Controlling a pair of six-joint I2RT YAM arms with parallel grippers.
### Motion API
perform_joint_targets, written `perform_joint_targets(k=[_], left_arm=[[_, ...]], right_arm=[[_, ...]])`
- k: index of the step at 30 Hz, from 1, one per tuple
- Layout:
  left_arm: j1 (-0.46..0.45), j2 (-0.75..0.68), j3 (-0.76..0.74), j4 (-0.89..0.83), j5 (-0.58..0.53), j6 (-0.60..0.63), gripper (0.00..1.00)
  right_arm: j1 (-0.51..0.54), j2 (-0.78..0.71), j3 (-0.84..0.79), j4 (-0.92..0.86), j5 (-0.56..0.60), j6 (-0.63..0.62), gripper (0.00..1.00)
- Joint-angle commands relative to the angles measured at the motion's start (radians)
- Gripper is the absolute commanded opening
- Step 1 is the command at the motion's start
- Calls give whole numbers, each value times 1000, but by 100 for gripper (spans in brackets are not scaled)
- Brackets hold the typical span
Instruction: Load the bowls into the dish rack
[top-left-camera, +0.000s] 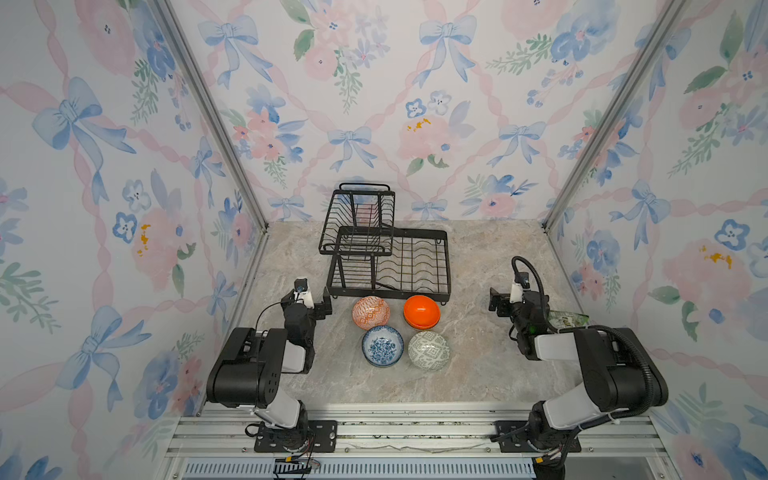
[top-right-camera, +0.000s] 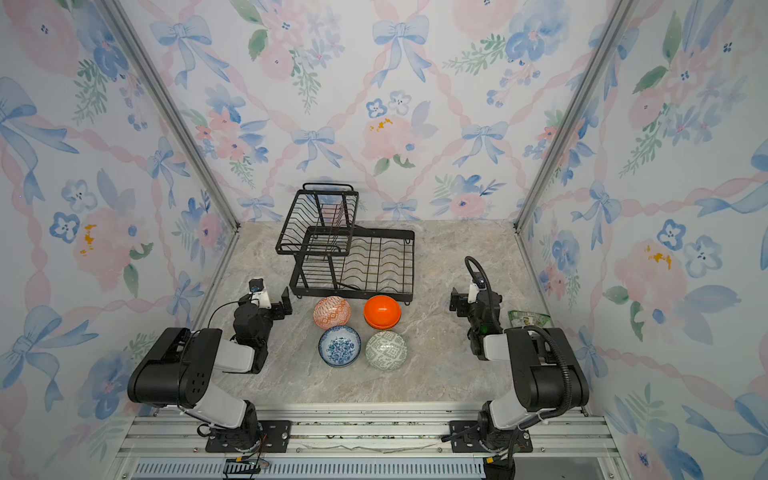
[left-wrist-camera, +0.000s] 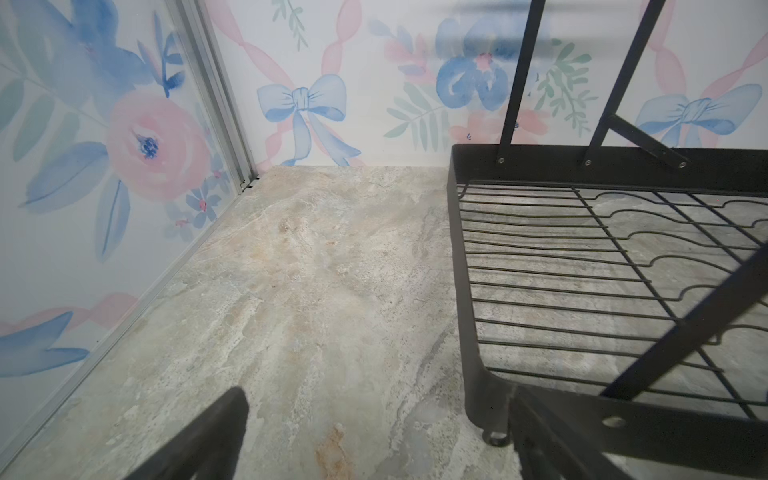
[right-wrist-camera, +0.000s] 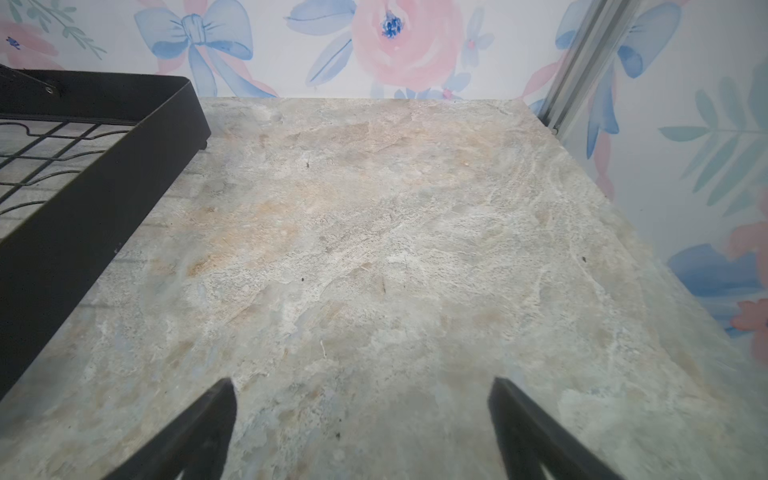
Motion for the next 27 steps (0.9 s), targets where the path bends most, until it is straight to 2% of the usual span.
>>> perform_joint_targets(k=[1, 27], left_arm=[[-5, 0, -6, 16, 7, 18, 98], [0, -1, -5, 13, 13, 15, 98]], right_arm=[[-8, -5, 24, 1, -10, 14, 97], [-14, -5, 28, -8, -17, 19, 97]])
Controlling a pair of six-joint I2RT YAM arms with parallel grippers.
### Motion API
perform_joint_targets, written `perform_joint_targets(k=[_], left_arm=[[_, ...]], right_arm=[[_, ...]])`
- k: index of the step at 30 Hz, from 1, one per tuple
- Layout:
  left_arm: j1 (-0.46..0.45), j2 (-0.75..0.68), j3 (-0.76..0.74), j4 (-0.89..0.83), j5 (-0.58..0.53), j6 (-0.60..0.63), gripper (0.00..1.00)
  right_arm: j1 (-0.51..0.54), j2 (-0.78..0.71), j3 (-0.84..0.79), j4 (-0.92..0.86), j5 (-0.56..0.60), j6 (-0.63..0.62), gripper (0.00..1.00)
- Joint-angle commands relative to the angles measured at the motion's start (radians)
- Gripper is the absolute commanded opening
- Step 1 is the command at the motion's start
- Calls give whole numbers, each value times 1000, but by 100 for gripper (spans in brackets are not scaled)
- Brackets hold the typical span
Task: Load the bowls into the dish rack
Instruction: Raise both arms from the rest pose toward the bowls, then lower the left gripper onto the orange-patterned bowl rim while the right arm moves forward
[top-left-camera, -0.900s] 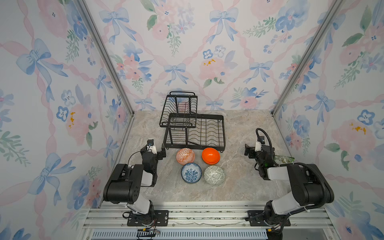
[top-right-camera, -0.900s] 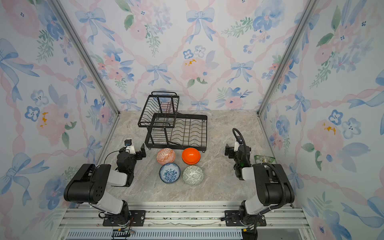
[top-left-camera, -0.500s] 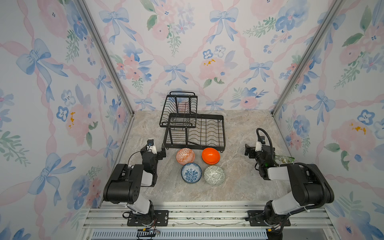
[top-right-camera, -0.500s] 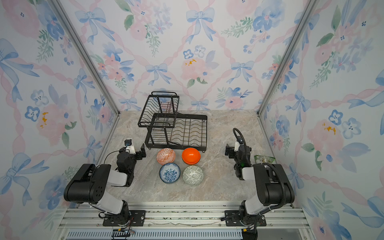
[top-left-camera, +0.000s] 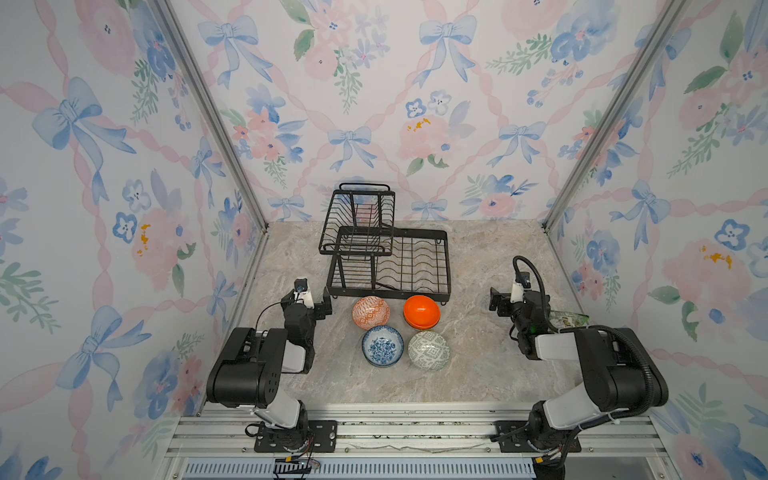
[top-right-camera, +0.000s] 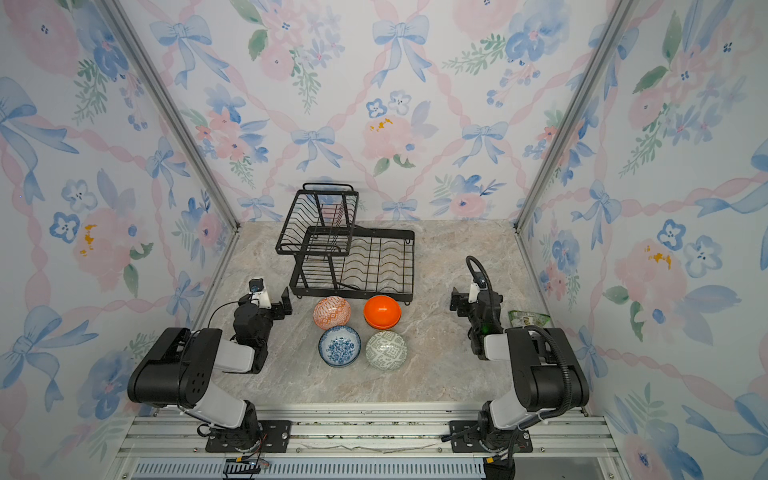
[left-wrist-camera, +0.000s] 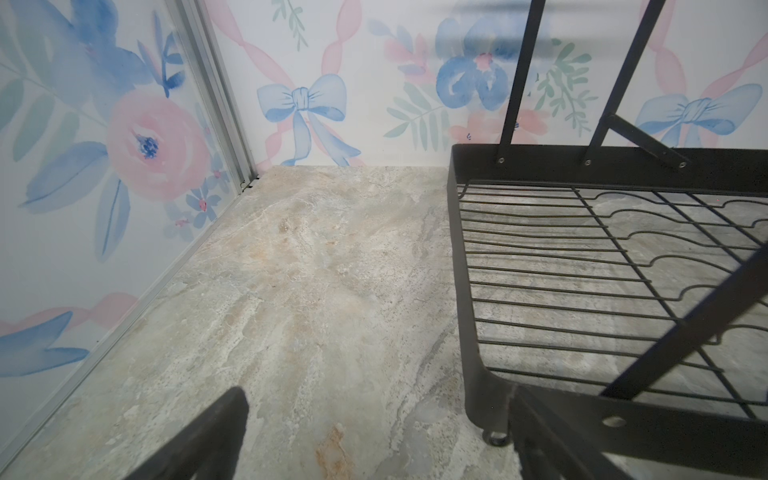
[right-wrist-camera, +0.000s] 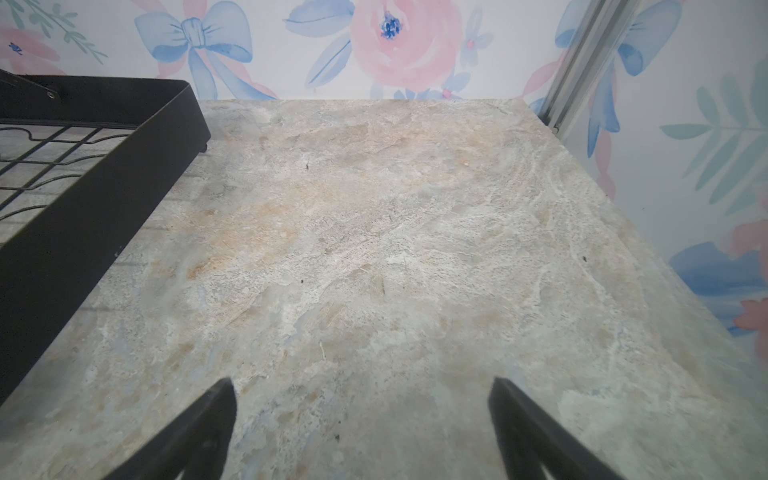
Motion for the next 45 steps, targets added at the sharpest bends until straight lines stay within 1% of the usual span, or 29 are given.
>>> perform_joint_targets(k=[1, 14, 17, 19, 21, 24, 27, 30, 33, 34, 35, 37, 39, 41, 45], left_arm=[[-1, 0, -5, 13, 13, 15, 98], [-3, -7, -1, 9, 15, 21, 98], [-33, -71, 20, -78, -58, 35, 98], [-45, -128, 24, -145, -105, 26, 98], [-47, -200, 45, -268, -137, -16, 98], [-69, -300, 66, -415, -180, -61, 98], [-102, -398, 125, -642, -237, -97, 98], [-110, -491, 182, -835, -215, -151, 98], [-121, -563, 239, -1000, -189, -218, 98], [-127, -576, 261, -1046, -175, -250, 98], [-131, -583, 277, -1078, -151, -270, 98], [-152, -592, 311, -1146, -116, -308, 98], [-184, -599, 337, -1201, -106, -325, 98], [-223, -605, 362, -1249, -120, -327, 98], [-285, -607, 388, -1335, -133, -333, 98]], right_arm=[[-7, -5, 26, -7, -6, 12, 97], [-7, -5, 26, -6, -8, 13, 97], [-12, -23, 18, -1, 26, 31, 97], [-10, -87, 7, -31, 41, 29, 97], [7, -168, 15, -110, 73, 18, 97], [43, -296, 75, -293, 115, -2, 97], [80, -382, 170, -471, 155, -5, 97], [108, -426, 296, -705, 193, 16, 97], [144, -465, 351, -794, 203, 46, 97], [157, -476, 367, -826, 205, 74, 97], [161, -479, 389, -872, 177, 103, 97], [179, -467, 461, -1000, 163, 148, 97], [209, -452, 502, -1079, 166, 151, 97], [232, -437, 535, -1145, 162, 147, 97], [239, -398, 597, -1245, 109, 137, 97]])
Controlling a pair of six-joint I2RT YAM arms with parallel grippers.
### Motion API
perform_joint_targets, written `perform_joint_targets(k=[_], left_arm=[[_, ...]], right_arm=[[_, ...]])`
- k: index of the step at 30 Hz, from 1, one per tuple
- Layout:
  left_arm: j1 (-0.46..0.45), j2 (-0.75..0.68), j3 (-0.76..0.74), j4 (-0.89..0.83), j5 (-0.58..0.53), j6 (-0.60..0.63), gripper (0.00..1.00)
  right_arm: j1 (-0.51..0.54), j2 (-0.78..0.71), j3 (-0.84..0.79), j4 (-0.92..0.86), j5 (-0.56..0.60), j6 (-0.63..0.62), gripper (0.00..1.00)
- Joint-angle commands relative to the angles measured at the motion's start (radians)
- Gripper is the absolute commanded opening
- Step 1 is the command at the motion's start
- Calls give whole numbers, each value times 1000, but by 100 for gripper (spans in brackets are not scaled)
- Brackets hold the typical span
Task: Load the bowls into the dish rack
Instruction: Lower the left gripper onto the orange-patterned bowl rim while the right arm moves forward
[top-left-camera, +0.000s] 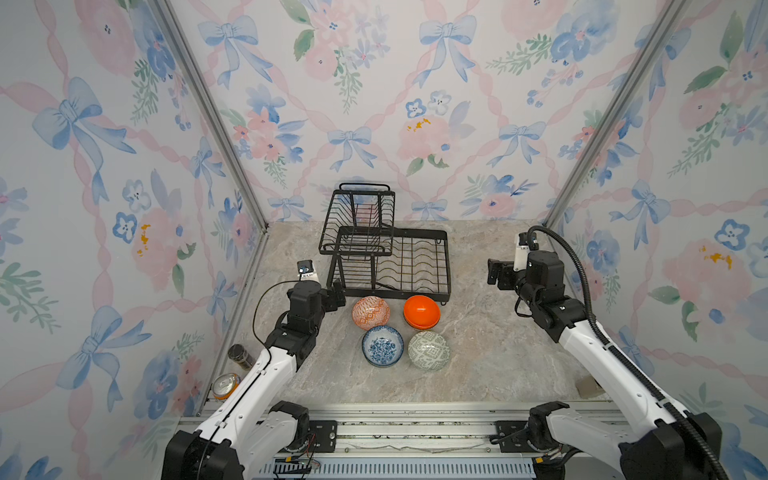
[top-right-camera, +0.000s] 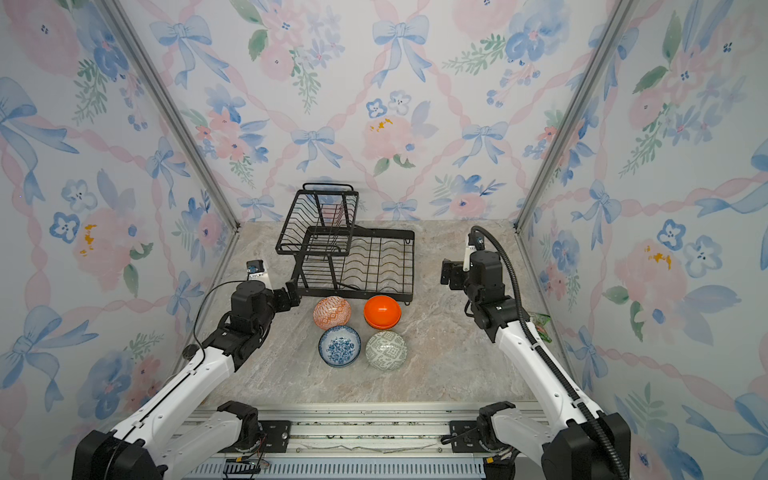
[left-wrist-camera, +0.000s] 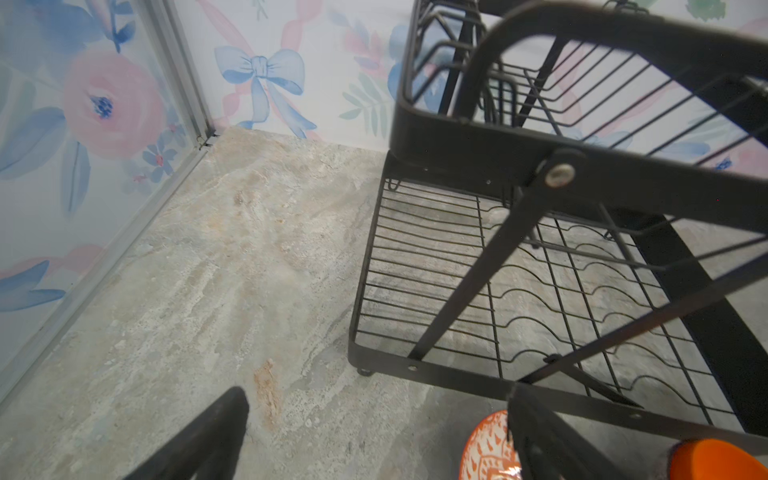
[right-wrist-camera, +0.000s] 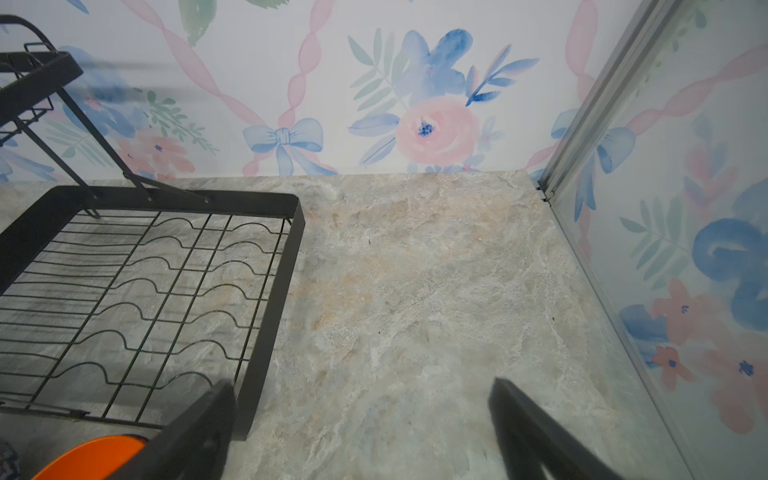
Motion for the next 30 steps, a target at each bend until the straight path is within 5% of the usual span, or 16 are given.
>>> perform_joint_targets(k=[1, 15, 30], left_arm=[[-38, -11, 27, -141, 8, -33, 98], [-140, 179, 61, -244, 73, -29, 97], [-145, 392, 108, -163, 207, -22, 75]], right_arm=[[6, 36, 63, -181, -48, 14, 97], [6, 157, 141, -278, -106, 30, 97], [6, 160, 141, -275, -115, 33, 97]])
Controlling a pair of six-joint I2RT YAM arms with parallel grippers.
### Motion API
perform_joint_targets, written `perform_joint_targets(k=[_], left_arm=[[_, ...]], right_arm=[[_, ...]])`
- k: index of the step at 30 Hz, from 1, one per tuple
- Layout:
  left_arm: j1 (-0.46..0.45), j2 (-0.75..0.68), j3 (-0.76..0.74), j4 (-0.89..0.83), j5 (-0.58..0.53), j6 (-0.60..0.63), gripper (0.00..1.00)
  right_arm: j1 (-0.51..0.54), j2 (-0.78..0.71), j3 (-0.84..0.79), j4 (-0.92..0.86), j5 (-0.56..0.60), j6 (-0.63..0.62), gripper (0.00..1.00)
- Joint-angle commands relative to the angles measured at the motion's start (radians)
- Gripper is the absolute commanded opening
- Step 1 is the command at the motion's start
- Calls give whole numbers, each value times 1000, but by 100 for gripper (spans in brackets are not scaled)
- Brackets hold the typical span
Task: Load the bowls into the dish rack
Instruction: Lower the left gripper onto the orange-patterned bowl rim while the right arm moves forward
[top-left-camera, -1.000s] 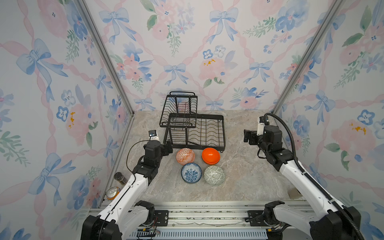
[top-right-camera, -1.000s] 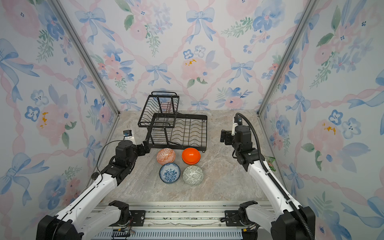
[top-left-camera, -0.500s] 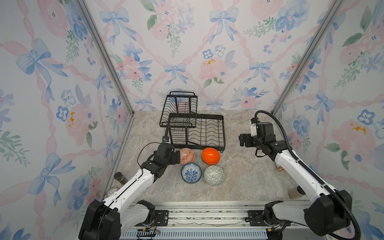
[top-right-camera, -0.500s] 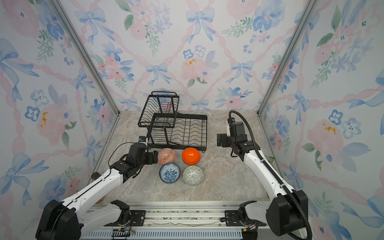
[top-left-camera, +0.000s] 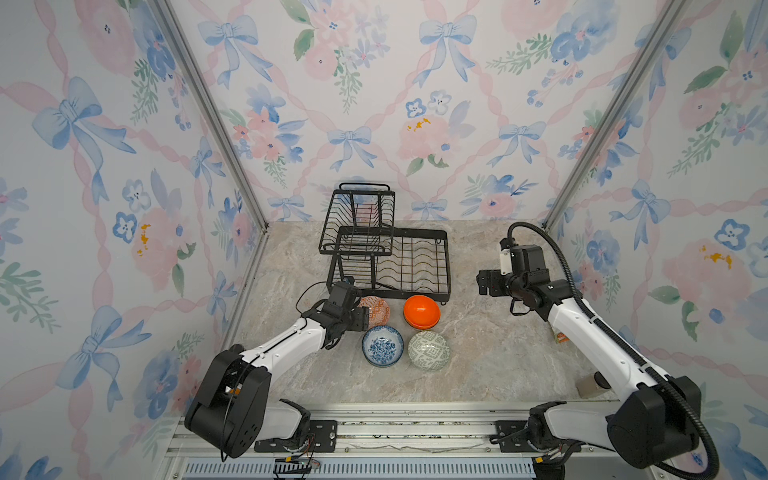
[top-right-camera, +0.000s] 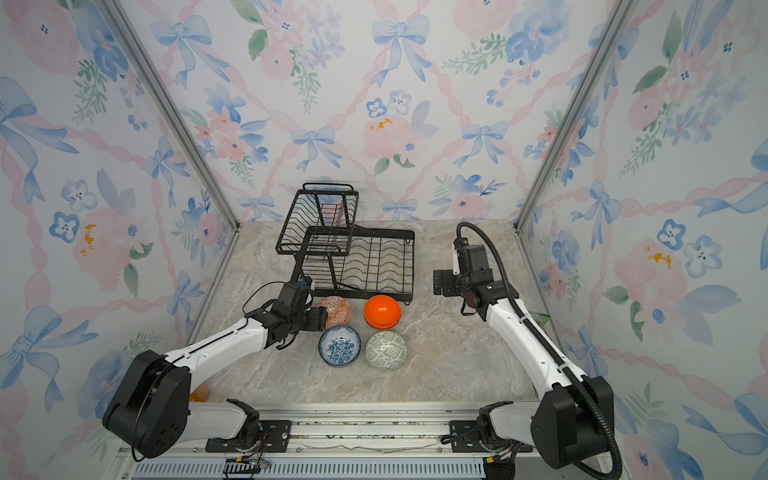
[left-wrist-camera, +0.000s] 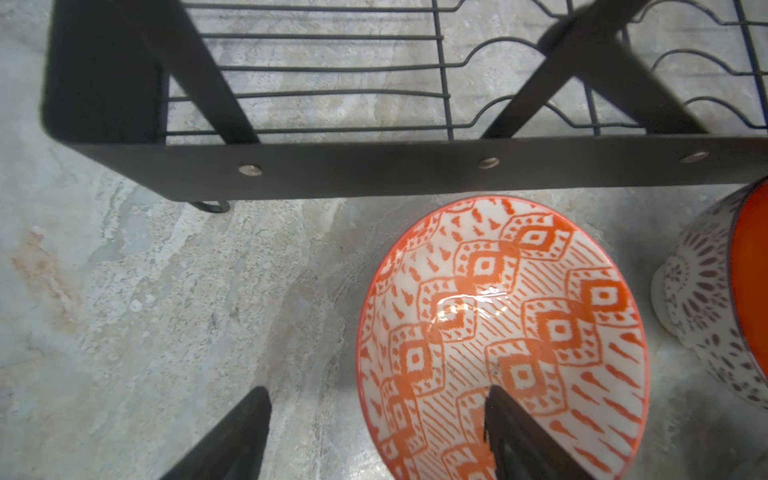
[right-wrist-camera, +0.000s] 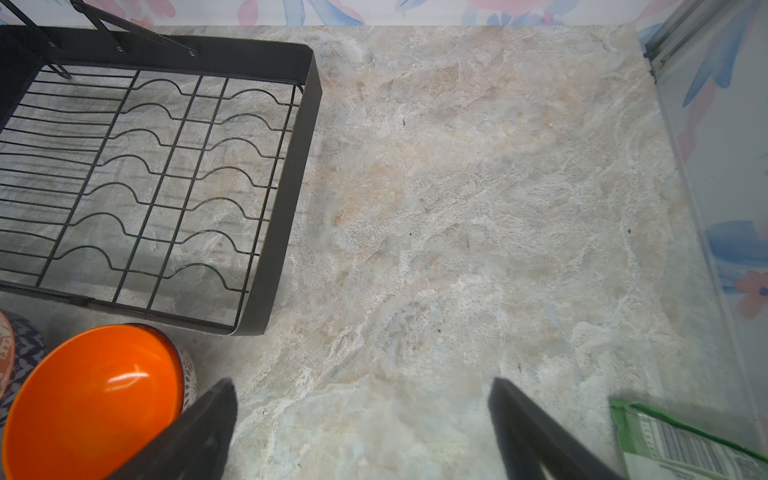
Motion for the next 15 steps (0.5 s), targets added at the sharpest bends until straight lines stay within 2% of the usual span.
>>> perform_joint_targets(k=[1, 5, 9, 15], left_arm=[[0, 19, 16, 29, 34, -4, 71], [13, 28, 2, 48, 17, -12, 60], [48, 21, -30, 91, 32, -26, 57], [105, 39, -64, 160, 124, -35, 49]], right_arm=[[6, 5, 26, -23, -14, 10, 97], [6, 7, 22, -19, -19, 10, 97], [10, 5, 11, -18, -16, 10, 97], [12, 1, 5, -22, -6, 6, 97]])
